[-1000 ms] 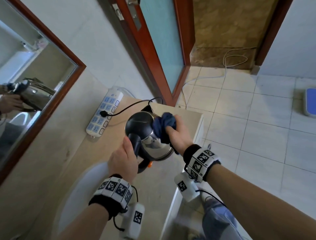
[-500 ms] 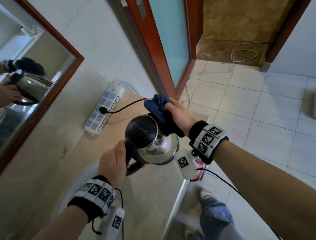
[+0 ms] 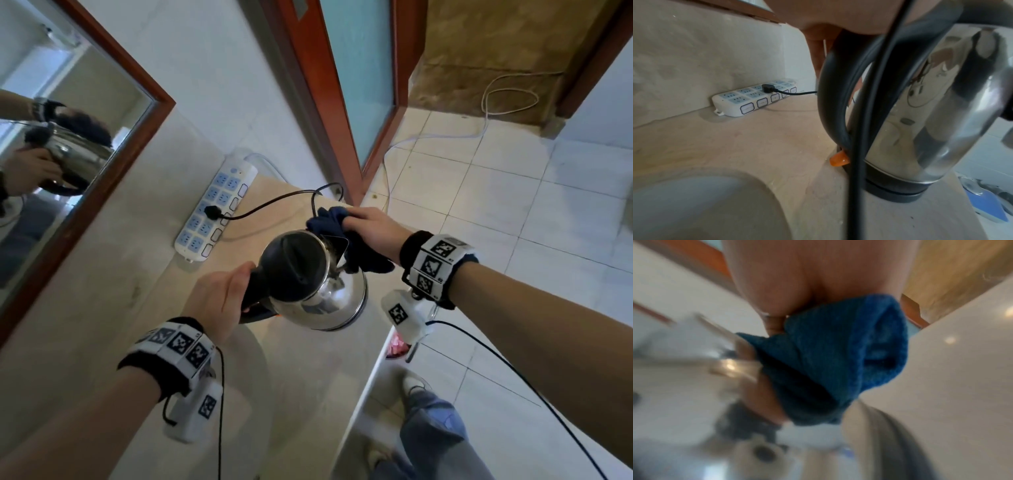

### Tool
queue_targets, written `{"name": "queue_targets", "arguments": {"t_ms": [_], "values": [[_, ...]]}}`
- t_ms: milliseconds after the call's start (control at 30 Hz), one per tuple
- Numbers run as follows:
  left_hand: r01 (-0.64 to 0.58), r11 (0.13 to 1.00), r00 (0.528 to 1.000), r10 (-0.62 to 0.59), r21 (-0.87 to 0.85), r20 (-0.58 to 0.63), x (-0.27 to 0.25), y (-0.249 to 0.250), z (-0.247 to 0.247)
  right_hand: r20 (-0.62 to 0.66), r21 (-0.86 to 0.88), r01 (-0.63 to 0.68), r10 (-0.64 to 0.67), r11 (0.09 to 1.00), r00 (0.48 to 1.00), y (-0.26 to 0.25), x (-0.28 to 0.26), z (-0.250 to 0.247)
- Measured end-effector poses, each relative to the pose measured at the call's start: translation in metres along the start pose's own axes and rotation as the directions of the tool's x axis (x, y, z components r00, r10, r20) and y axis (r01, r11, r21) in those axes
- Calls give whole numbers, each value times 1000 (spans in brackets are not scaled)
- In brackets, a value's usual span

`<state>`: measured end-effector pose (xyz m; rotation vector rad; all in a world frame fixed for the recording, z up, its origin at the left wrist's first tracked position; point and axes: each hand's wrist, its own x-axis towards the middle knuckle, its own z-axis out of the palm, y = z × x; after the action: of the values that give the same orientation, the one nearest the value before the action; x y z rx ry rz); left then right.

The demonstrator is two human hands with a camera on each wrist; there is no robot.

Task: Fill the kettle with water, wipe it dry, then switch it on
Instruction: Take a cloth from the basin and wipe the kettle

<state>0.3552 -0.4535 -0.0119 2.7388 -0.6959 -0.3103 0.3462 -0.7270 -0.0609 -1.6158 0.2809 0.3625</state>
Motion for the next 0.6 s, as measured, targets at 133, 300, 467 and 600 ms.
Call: {"name": "queue_targets", "arguments": {"t_ms": [133, 300, 467, 600], "values": [[-75, 995, 997, 75, 62, 7, 1, 4, -6, 79, -377, -21, 55, 926, 995, 0, 6, -8], [-68, 994, 998, 69, 81, -2, 21, 6, -17, 68, 65, 130, -135, 989, 989, -24, 11, -1], [-109, 982, 993, 99, 156, 68, 40, 3, -22, 99, -316, 17, 16, 949, 995, 3, 27, -4], [-100, 977, 994, 90, 187, 58, 59, 2, -24, 161, -334, -6, 63, 942, 985, -18, 36, 2]]}}
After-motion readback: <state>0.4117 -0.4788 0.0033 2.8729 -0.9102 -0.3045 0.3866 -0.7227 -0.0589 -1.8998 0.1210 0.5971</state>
